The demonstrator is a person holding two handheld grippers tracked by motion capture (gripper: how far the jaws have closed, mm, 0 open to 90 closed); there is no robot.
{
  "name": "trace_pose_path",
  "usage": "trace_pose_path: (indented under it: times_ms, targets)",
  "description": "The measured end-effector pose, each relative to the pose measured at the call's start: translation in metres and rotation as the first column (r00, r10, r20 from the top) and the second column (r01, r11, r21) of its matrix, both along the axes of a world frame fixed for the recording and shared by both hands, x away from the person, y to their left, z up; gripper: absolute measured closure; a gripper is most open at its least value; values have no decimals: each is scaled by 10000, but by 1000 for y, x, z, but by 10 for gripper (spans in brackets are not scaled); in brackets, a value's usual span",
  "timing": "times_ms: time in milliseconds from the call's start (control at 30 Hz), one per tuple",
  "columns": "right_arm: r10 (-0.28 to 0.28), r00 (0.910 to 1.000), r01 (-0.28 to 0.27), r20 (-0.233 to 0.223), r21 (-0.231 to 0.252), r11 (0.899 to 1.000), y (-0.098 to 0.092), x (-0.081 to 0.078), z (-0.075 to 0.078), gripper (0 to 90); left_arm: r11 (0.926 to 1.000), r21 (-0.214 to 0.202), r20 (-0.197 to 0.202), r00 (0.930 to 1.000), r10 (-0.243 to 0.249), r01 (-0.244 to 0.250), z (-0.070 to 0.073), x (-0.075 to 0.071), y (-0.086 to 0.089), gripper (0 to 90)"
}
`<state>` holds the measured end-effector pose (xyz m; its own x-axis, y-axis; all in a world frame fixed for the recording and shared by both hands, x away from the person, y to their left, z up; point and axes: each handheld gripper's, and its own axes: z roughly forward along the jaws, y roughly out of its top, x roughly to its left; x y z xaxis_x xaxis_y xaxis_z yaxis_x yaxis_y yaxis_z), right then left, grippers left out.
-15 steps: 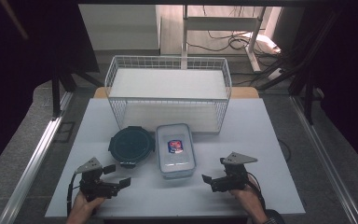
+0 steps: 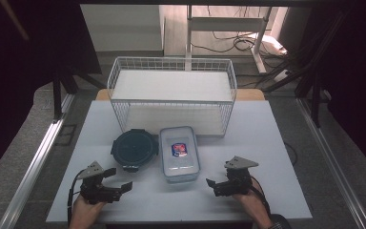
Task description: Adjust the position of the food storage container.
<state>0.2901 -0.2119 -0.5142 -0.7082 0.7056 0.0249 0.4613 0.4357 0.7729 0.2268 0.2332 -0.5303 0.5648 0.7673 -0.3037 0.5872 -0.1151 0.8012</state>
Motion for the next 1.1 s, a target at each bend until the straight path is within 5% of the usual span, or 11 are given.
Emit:
trace_pose_path:
  times_ms: [167,300,700,1100]
  targets:
    - [-55,10000,55,-13,-79,10000,-1,0,0,0,10000,-50,-292,9996,35,-36,4,-1,-2,28]
    - [114,9999,-114,-60,-138,9998,-1,0,1,0,9998,-41,-139,9997,200,-200,11,-2,-2,72]
    - [328,9994,-325,62,-409,9986,2,-2,1,0,9994,354,670,9977,-32,8,32,0,-22,474]
    - [379,9992,-371,122,-615,9974,5,-2,0,0,9954,661,483,9962,-720,688,38,41,-77,573]
